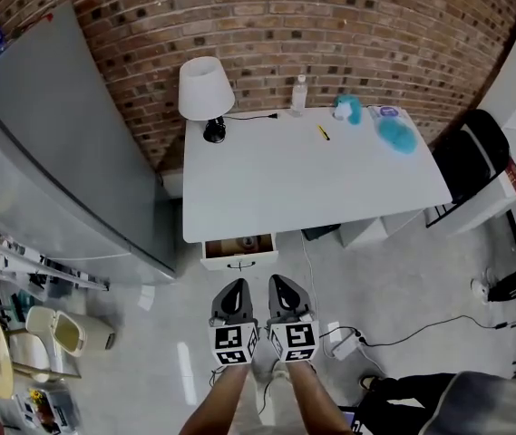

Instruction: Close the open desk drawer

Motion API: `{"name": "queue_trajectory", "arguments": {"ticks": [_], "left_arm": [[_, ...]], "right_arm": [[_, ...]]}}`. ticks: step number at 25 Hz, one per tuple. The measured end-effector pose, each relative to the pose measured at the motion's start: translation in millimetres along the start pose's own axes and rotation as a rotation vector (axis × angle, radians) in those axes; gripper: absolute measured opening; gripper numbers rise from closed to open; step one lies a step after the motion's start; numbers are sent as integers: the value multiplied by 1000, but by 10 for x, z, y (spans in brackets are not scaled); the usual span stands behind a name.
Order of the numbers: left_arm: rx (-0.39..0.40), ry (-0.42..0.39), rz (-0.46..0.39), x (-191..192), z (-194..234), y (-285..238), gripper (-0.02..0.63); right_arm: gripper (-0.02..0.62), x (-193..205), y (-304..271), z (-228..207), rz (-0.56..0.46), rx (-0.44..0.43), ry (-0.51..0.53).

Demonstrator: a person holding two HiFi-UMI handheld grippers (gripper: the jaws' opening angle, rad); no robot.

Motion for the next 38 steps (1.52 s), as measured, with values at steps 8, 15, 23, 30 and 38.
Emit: {"name": "queue_trajectory", "arguments": {"ticks": [8,15,23,30,38], "left_arm": [[28,40,10,219,92,-246,8],[41,99,-14,338,241,-446,8],[91,185,41,661,353,-727,8],[121,407,80,1149,520,-915,8],[155,1021,-31,1708,800,-1085,9]], "right_arm": [[11,246,-177,-53,17,-2,-13],[11,402,-328,-91,31,-7,-15],[11,644,-504,-125,52,-14,-17],[11,830,-588,-117,64,-14,-26],[11,960,-565,-136,75,-30,-19]]}}
Point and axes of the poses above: the fingertips, and each gripper's own axes: y backward along the fingers, z to its left, x out of its underside, the point moved 3 cm from there along y, backward along the fingers, and after that the axes turned 1 degree about y, right-handed, at the moved point
